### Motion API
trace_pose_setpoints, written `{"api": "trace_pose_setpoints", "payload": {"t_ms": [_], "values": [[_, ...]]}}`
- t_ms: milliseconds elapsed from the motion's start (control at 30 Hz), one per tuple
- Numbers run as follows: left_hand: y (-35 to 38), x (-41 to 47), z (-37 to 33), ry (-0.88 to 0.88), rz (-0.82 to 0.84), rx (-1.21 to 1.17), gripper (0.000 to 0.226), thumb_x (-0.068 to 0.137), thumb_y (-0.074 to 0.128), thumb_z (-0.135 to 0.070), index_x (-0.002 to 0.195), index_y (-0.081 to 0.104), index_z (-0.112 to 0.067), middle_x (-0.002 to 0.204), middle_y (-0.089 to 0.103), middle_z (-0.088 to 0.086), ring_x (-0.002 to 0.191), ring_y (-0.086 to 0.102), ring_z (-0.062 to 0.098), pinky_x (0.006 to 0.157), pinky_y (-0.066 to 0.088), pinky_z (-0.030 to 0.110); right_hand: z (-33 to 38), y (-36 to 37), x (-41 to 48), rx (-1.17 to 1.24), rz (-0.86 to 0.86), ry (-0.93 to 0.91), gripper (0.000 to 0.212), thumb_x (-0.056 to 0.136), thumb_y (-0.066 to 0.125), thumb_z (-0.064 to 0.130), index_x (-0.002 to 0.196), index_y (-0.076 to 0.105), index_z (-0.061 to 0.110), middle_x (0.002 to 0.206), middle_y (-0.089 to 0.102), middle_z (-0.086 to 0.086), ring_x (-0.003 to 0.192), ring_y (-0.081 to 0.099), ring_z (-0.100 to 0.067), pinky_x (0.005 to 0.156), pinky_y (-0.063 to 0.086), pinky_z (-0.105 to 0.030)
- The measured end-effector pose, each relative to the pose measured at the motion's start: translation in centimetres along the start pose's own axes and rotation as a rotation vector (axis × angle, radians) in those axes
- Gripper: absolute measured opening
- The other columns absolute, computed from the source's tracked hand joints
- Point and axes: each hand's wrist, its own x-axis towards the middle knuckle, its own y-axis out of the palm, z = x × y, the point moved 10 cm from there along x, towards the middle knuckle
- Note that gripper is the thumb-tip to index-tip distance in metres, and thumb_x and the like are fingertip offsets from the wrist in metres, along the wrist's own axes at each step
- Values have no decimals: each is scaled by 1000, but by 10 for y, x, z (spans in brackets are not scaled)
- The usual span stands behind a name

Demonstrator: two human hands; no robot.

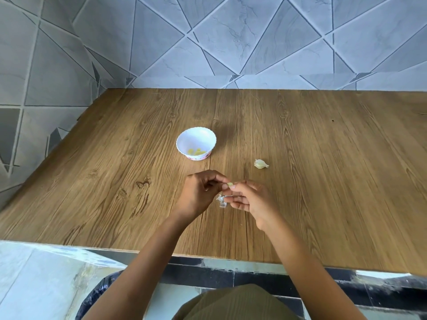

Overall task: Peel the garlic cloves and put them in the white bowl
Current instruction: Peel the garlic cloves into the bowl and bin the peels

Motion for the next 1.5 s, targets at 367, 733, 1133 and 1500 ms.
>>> {"api": "trace_pose_setpoints", "payload": {"t_ms": [367, 733, 1133, 1500], "values": [[3, 2, 24, -147, 9, -235, 10, 83, 67, 0, 92, 70, -2, 86, 72, 13, 83, 69, 29, 81, 56, 41, -5, 5, 4, 98, 34, 79, 26, 68, 76, 23, 87, 69, 7, 78, 72, -8, 65, 67, -9, 56, 52, -17], [5, 1, 38, -289, -3, -476, 15, 86, 60, 6, 90, 69, -6, 82, 71, 6, 79, 69, 15, 74, 55, 23, 7, 4, 9, 95, 53, -20, 10, 78, 72, 5, 86, 72, 10, 81, 73, -7, 72, 70, -12, 61, 53, -16], [-8, 1, 58, -474, -22, -483, 16, 84, 63, 1, 94, 68, -10, 82, 69, 4, 72, 65, 11, 69, 53, 20, 38, -4, -8, -486, -76, -480, 19, 92, 52, 1, 93, 68, 9, 91, 73, -2, 85, 68, -10, 73, 54, -23], [-78, 7, 82, -372, -245, 366, 7, 78, 70, -9, 80, 71, -15, 79, 70, -1, 66, 60, 10, 61, 46, 21, 13, -22, -23, -1257, -205, -559, 49, 92, 57, 27, 136, 46, 8, 142, 45, -8, 135, 36, -24, 113, 27, -42]]}}
